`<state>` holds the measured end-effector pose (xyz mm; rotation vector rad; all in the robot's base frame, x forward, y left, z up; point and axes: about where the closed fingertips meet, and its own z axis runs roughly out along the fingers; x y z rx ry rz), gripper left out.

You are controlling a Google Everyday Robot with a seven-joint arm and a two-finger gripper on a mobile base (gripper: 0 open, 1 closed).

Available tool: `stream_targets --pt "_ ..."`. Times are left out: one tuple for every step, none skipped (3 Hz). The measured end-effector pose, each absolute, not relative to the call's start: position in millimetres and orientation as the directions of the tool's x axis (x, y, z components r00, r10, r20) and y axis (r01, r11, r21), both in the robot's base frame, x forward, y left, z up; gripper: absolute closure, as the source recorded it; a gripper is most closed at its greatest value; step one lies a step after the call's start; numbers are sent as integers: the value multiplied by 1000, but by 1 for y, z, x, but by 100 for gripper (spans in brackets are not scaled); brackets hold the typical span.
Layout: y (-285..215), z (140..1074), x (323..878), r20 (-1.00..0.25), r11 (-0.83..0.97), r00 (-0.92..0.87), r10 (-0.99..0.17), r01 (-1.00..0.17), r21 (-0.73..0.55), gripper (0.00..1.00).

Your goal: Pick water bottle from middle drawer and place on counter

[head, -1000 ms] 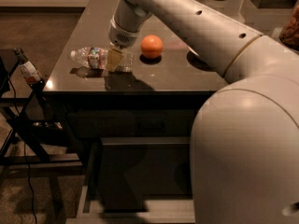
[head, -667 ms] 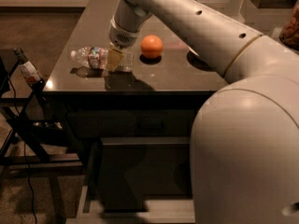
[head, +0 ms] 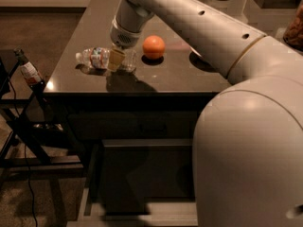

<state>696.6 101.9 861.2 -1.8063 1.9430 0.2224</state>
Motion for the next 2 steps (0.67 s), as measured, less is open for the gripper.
stream_targets --pt "102 861 697 -444 118 -18 -896 -973 -198 0" --pt "102 861 697 -444 118 -18 -896 -973 -198 0"
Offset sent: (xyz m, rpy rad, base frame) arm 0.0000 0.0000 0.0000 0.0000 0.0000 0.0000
